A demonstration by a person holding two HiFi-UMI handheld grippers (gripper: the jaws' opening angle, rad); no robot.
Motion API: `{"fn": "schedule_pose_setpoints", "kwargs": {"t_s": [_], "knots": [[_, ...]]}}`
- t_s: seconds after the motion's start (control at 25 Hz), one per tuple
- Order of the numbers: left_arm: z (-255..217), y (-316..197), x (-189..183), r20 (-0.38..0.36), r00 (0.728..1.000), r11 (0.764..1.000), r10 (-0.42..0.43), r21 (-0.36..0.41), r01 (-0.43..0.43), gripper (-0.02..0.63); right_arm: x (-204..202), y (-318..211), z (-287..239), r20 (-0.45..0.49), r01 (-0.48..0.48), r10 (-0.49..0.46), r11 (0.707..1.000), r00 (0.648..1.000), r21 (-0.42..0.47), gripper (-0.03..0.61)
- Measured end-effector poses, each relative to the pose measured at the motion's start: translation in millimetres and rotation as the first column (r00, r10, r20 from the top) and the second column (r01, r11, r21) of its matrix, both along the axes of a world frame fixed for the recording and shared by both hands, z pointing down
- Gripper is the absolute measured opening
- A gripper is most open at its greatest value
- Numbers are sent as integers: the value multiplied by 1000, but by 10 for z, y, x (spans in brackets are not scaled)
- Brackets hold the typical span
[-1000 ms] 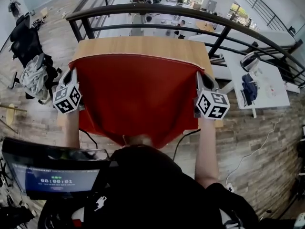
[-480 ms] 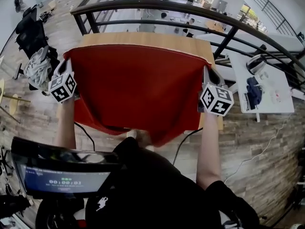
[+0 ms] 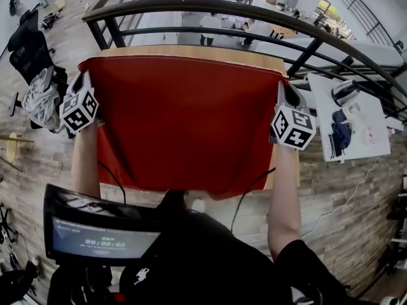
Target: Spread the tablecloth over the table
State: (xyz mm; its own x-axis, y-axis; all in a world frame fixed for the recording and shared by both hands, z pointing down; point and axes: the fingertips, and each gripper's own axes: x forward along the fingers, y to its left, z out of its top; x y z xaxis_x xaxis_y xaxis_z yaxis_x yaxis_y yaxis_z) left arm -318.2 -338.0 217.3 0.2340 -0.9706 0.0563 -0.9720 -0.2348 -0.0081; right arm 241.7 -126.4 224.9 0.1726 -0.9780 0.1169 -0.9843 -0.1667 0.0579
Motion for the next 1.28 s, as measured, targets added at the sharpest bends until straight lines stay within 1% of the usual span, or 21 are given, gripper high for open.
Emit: {"fn": "schedule_pose_setpoints", "kwargs": {"t_s": [0.12, 0.2, 0.36, 0.52, 0.64, 0.76, 0.84, 0.92, 1.0, 1.08, 1.16, 1.28], "knots": [[3, -578, 159, 35, 999, 1000, 31, 2, -31, 9, 110, -550, -2, -43, -12, 11, 1000, 999, -13, 12], [123, -1037, 264, 58, 997, 999, 46, -17, -45, 9, 202, -1009, 123, -52, -16, 15, 999, 999, -35, 12], [578, -1857, 451, 142, 987, 993, 82, -99, -68, 9, 417, -1837, 533, -78, -16, 7, 993, 997, -118, 12], [1100, -2621, 572, 191, 975, 980, 112, -183, -77, 9, 570, -2636, 974, -96, 4, -23, 982, 995, -190, 13], [1410, -3194, 745, 236, 961, 974, 144, -207, -95, 9, 736, -3211, 1319, -93, -6, -16, 973, 996, -231, 12], [1680, -3756, 910, 265, 949, 968, 169, -228, -108, 9, 874, -3781, 1620, -122, -12, -23, 960, 992, -279, 12], [1888, -4062, 1025, 302, 932, 959, 200, -253, -124, 10, 919, -4085, 1813, -133, 0, -44, 948, 990, -318, 12], [2115, -4259, 1154, 327, 914, 949, 239, -280, -148, 9, 964, -4299, 1985, -154, 13, -72, 935, 985, -354, 14], [2237, -4442, 1236, 338, 907, 948, 253, -276, -161, 9, 1062, -4482, 2079, -165, 6, -69, 934, 984, -356, 12], [2254, -4676, 1273, 350, 903, 953, 250, -254, -165, 9, 1166, -4666, 2096, -149, -15, -39, 939, 988, -342, 12], [2258, -4870, 1294, 367, 897, 957, 245, -237, -165, 10, 1196, -4841, 2098, -168, -26, -33, 940, 985, -341, 12], [2256, -5096, 1383, 367, 899, 961, 239, -224, -164, 11, 1246, -5066, 2105, -189, -43, -22, 942, 982, -333, 12]]}}
